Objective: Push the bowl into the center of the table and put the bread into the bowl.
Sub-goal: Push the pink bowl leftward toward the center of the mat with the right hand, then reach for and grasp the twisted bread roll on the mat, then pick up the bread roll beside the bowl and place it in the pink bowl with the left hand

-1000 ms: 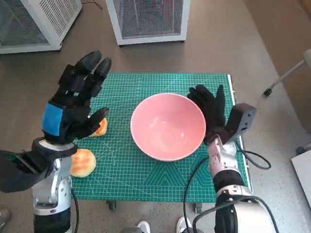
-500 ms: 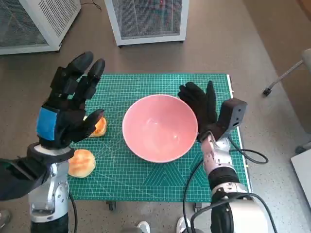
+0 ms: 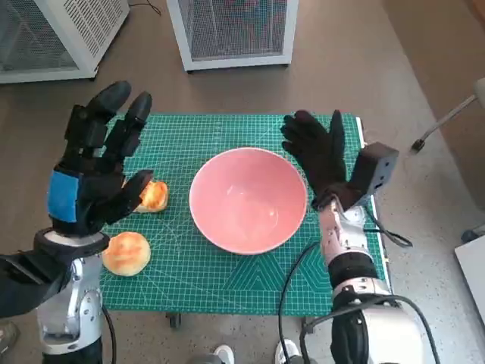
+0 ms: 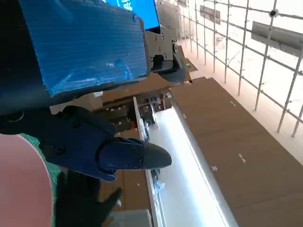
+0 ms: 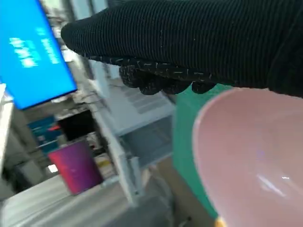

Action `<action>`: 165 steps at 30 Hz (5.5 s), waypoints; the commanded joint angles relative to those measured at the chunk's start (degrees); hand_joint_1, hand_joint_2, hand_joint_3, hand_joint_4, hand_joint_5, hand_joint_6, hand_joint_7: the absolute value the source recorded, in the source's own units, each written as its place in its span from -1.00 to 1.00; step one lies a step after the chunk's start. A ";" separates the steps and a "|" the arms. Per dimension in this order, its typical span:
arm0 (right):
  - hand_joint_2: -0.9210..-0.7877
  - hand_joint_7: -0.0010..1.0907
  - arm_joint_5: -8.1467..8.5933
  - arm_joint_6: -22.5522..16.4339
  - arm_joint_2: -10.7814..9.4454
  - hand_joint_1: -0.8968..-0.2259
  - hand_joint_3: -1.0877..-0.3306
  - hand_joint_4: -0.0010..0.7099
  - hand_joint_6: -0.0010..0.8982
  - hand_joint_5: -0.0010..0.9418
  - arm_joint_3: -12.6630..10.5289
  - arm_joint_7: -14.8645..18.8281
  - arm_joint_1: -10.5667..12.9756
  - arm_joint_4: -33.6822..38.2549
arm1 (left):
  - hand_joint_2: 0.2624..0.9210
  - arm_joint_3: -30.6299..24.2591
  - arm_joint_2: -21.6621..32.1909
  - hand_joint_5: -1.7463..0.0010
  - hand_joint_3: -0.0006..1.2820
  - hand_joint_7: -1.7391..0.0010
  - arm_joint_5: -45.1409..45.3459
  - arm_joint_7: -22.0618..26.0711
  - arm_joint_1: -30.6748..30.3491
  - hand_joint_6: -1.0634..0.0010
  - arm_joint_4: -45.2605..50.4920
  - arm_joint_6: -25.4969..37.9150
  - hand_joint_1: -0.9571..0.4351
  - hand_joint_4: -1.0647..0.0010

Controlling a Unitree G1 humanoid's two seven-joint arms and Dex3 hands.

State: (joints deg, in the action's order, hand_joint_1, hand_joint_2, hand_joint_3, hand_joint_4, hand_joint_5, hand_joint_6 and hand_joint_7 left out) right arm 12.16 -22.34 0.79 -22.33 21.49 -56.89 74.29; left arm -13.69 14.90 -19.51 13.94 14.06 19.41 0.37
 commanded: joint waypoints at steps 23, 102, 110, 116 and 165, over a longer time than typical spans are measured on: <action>-1.00 -0.97 12.86 -18.16 0.64 0.08 0.38 -0.12 0.12 -0.99 1.77 26.29 6.76 -24.06 | 0.71 -1.44 23.39 1.00 -0.91 0.52 30.21 4.65 -2.45 1.00 8.10 5.87 -0.31 0.81; -1.00 -0.98 15.99 -15.35 0.94 0.13 0.52 -0.08 0.11 -1.00 4.84 24.68 11.82 -30.28 | 0.74 37.41 22.90 0.95 -0.91 0.92 60.49 9.22 24.30 0.08 -49.92 19.49 0.46 0.20; -1.00 -0.98 16.41 -15.32 0.97 0.15 0.52 -0.07 0.11 -1.00 5.02 25.10 12.32 -30.79 | 0.97 39.09 23.23 -0.31 -0.79 0.10 61.57 7.93 26.93 -0.11 -56.92 14.43 0.47 -0.15; -1.00 -0.99 16.76 -15.31 1.08 0.15 0.52 -0.08 0.10 -1.00 5.13 25.45 12.86 -31.52 | 0.99 37.29 23.99 -0.51 -0.87 -0.13 60.67 9.43 27.22 -0.24 -55.21 15.12 0.39 -0.19; -1.00 -0.99 17.48 -13.37 0.83 0.10 0.59 -0.06 0.09 -0.99 5.80 25.88 14.96 -34.63 | 0.96 28.30 17.69 -0.36 -0.95 -0.16 53.83 19.75 27.47 -0.35 -3.70 15.21 0.38 -0.38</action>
State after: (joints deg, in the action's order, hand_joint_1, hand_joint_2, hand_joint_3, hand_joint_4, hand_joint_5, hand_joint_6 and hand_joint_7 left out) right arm 29.36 -36.46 1.80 -16.72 47.69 -43.79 40.37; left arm 14.14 33.56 35.28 33.20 40.17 17.56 16.09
